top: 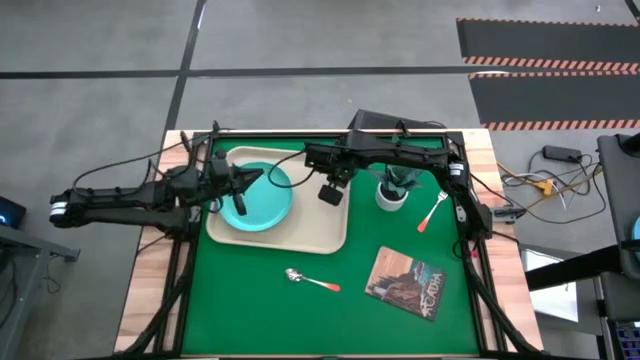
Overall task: Pick and place plate/cup/fork/spoon on tray
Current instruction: Put the blue cup on the gray serving tray
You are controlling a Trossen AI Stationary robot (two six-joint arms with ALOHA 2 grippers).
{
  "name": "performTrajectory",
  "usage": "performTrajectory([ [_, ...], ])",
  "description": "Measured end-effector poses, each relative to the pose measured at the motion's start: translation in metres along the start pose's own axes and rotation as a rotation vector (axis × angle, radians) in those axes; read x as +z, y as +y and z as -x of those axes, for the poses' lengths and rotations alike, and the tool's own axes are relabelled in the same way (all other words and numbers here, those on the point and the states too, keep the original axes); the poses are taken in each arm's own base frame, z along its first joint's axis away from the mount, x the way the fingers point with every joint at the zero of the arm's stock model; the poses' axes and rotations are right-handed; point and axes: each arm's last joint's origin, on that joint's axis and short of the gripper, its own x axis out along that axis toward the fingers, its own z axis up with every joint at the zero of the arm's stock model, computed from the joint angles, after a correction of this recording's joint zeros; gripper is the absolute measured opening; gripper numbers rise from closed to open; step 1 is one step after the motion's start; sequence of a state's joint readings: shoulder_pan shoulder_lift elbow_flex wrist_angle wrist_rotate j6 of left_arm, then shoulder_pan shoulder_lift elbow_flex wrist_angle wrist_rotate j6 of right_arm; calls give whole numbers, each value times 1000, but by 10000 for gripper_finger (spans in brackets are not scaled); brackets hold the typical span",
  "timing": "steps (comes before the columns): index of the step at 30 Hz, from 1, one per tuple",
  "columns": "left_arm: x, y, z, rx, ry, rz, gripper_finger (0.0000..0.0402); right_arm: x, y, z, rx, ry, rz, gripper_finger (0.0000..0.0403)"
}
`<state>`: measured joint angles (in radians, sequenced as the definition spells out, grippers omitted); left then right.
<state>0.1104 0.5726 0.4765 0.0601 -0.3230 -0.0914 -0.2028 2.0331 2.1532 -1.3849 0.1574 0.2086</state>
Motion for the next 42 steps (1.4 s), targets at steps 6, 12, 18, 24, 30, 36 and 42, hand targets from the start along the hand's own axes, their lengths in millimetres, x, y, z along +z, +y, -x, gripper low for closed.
performTrajectory([
  [6,3,2,8,-4,-41,13,0,8,2,-5,26,-53,9,9],
  [12,4,3,10,-5,-56,17,0,22,9,-22,66,-44,44,9],
  [18,4,3,9,-5,-55,16,0,28,7,-34,77,7,104,9],
  [24,5,3,11,-8,-62,18,0,24,-9,-39,60,81,75,9],
  [30,5,3,11,-8,-64,19,0,26,-13,-40,63,68,68,9],
  [36,5,3,11,-8,-62,18,0,32,-15,-46,66,11,68,9],
  [42,5,3,11,-9,-63,21,0,30,-19,-57,61,31,67,9],
])
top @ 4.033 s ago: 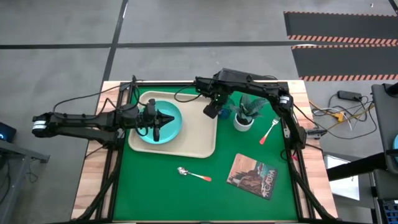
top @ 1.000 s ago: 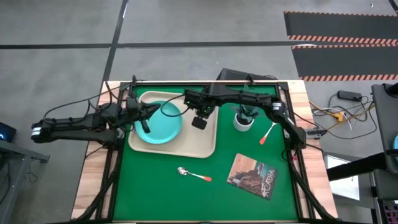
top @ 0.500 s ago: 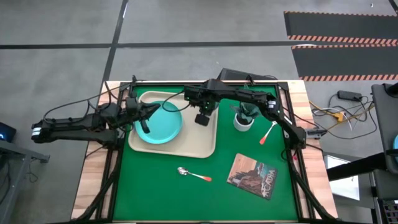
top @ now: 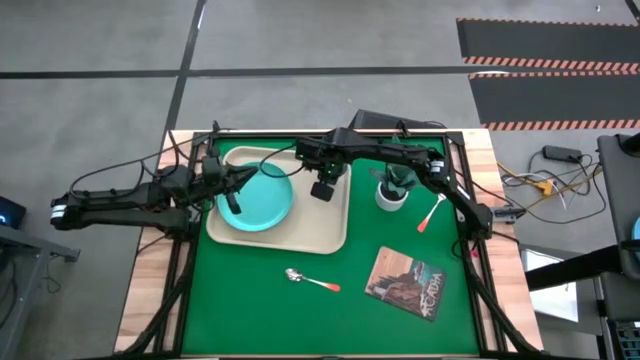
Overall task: Pick and place plate/cup/fork/spoon on tray
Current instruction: Put the blue cup on the gray serving tray, then put the orange spoon on the gray serving tray
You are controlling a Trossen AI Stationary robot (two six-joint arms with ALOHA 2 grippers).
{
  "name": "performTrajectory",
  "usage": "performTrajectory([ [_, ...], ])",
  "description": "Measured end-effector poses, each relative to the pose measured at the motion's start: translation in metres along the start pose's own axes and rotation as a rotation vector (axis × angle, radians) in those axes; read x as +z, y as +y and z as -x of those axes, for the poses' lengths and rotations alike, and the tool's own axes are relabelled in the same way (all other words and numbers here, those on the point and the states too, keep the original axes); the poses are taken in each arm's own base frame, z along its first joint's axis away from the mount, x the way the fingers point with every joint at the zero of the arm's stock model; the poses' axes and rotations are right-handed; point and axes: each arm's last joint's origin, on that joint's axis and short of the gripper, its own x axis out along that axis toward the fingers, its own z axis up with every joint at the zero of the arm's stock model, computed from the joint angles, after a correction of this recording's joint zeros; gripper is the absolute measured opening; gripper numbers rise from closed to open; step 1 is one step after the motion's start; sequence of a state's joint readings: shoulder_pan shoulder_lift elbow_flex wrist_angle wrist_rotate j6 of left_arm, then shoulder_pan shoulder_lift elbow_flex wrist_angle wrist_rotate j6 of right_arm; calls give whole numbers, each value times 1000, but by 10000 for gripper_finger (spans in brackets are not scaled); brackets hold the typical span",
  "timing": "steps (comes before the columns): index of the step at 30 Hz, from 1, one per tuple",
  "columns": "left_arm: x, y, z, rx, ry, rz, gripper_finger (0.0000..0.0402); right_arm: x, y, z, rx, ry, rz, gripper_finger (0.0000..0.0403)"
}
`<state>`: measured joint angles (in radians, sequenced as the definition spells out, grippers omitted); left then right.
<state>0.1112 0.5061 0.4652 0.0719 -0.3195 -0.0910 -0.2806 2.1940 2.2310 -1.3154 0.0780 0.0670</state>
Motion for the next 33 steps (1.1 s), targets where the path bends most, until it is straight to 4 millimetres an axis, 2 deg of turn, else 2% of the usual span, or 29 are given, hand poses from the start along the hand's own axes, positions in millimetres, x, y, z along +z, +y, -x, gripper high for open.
performTrajectory([
  [6,0,0,0,0,2,0,0,-1,0,-8,-4,6,11,25],
  [16,0,0,0,-1,0,2,0,3,-1,-8,-48,-38,-7,110],
  [22,-1,0,-1,-2,5,1,0,0,1,10,-47,-70,-47,133],
  [27,-1,-1,-1,-25,9,5,0,-10,30,39,-26,-121,13,130],
  [33,-2,-4,-2,-109,18,18,0,-36,86,71,32,-235,115,117],
])
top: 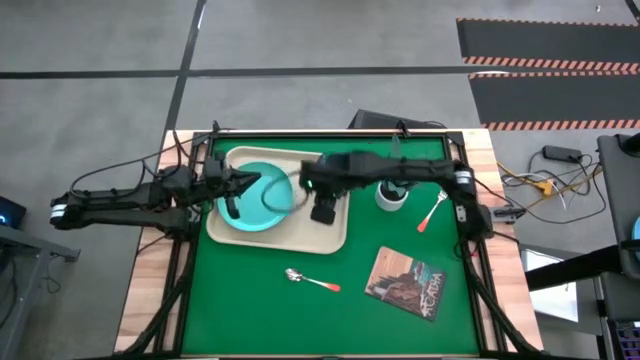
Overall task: Pick and place plate/cup/fork/spoon on tray
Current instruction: Put the orange spoon on the gray serving tray
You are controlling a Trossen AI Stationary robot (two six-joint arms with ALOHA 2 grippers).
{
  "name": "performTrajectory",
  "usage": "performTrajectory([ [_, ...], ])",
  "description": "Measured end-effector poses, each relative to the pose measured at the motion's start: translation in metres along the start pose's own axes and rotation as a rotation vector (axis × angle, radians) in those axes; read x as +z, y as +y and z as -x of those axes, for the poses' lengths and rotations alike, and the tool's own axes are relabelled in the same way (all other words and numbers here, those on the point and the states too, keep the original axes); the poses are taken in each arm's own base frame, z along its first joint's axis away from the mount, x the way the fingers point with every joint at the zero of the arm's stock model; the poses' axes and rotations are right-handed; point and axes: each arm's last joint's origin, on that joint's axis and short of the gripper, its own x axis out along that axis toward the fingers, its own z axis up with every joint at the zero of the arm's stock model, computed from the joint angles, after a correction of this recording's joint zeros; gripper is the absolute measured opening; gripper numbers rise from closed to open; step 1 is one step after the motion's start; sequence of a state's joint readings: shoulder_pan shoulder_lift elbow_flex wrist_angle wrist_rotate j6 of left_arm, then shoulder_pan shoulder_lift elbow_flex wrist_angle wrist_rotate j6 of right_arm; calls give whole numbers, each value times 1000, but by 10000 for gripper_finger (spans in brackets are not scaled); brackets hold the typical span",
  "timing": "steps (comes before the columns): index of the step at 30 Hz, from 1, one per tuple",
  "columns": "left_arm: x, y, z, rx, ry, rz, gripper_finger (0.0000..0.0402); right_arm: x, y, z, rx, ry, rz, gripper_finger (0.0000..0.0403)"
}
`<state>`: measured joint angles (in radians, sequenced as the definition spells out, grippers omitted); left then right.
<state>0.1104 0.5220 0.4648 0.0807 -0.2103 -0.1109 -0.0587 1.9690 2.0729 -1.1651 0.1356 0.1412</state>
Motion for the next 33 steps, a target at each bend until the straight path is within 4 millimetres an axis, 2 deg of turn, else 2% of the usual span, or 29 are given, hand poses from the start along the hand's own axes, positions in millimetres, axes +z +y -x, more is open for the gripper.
performTrajectory([
  [4,-2,-2,-3,-59,15,40,0,-21,38,16,-12,-97,48,110],
  [8,-6,-5,-10,-90,51,63,0,-48,68,32,-43,-194,93,103],
  [14,-12,-10,-23,-116,78,88,0,-91,98,41,-51,-344,135,92],
  [17,-16,-15,-31,-140,88,110,0,-111,107,38,-42,-448,159,86],
  [23,-19,-29,-43,-205,64,143,0,-144,115,12,13,-676,258,73],
  [28,-20,-44,-48,-278,25,204,0,-170,104,-1,-2,-740,318,64],
  [33,-28,-68,-55,-359,-1,225,0,-188,88,-3,-17,-844,331,55],
])
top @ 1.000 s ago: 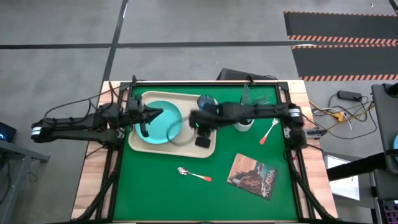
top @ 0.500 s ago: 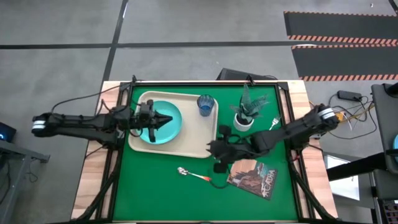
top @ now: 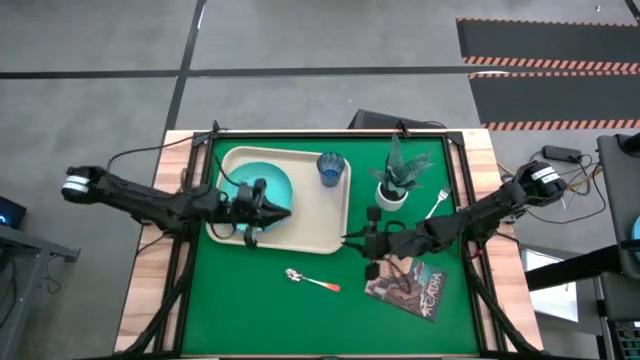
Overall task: Pick and place plate/cup/fork/spoon on tray
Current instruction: Put the orange spoon on the gray serving tray
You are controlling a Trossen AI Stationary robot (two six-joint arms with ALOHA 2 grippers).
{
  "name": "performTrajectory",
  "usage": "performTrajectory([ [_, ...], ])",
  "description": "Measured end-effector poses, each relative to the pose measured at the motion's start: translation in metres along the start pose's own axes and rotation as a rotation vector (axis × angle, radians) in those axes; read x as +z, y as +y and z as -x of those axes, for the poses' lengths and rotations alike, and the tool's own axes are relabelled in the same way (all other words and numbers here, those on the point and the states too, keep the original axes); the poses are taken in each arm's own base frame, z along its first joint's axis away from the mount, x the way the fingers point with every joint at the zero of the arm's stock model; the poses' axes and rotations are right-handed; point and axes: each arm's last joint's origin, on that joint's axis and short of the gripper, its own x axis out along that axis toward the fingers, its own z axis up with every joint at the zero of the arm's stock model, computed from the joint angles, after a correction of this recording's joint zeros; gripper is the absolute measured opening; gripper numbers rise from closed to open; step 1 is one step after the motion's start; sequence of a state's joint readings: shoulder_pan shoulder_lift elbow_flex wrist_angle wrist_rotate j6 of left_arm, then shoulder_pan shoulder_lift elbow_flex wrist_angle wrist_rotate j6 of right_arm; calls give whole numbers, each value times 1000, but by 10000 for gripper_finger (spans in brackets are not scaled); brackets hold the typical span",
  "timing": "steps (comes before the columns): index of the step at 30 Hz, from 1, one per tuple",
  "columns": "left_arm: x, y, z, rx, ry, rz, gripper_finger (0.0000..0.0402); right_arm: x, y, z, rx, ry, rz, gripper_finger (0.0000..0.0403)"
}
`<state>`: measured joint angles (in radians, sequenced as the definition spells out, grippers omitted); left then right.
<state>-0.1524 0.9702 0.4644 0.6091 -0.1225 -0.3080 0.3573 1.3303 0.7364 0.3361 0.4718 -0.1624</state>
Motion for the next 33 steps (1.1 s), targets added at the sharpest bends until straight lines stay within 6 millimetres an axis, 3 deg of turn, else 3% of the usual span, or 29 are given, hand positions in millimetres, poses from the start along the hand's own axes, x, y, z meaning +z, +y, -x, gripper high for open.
performTrajectory([
  [4,-19,-15,-15,-18,-22,17,0,0,-15,10,-44,-118,-21,48],
  [9,-41,-30,-32,-56,-12,92,0,14,-36,24,-29,-203,-33,43],
  [15,-71,-46,-61,67,109,240,0,24,-44,46,58,-286,-6,43],
  [22,-93,-57,-82,300,430,442,0,25,-53,67,78,-252,17,43],
  [28,-82,-68,-89,532,841,502,0,28,-58,78,68,-270,51,43],
  [33,-86,-91,-99,283,1082,265,0,29,-59,79,63,-276,84,43],
])
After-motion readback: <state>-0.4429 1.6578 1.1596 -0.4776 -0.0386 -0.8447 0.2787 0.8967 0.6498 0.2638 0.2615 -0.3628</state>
